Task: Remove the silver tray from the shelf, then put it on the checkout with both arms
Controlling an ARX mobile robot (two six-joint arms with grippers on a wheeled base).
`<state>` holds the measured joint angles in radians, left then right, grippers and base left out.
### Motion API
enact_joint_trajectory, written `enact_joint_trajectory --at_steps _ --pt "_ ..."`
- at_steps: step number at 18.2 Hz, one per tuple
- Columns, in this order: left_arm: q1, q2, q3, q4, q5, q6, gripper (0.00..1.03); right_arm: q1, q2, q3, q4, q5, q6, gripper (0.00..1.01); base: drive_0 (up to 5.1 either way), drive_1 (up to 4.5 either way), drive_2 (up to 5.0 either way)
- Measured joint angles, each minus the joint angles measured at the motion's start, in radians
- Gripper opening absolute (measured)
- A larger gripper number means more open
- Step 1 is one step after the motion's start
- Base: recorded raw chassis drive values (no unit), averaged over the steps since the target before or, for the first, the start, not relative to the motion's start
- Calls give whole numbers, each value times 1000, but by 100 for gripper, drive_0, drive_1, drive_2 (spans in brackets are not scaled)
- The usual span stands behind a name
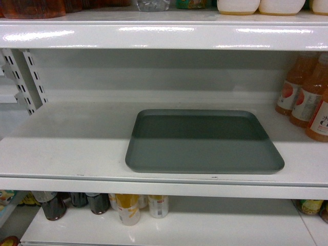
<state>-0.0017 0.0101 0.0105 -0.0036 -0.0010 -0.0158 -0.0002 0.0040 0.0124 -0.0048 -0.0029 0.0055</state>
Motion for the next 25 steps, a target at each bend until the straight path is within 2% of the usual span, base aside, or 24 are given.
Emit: enact_joint_trajectory --at_steps 22,23,24,25 --pt "0 0 0 0 0 0 98 0 0 0 0 0 0 98 0 0 0" --pt "-18 19 20 -77 -50 -14 98 -3 6 6 -34 -11 -4 98 0 0 0" --pt "-98 143 90 -209 -198 -76 98 -8 84 57 -168 -66 -19 98 0 0 0" --pt "-139 286 142 -217 -260 -119 98 -3 194 90 -200 -97 -22 98 0 0 0"
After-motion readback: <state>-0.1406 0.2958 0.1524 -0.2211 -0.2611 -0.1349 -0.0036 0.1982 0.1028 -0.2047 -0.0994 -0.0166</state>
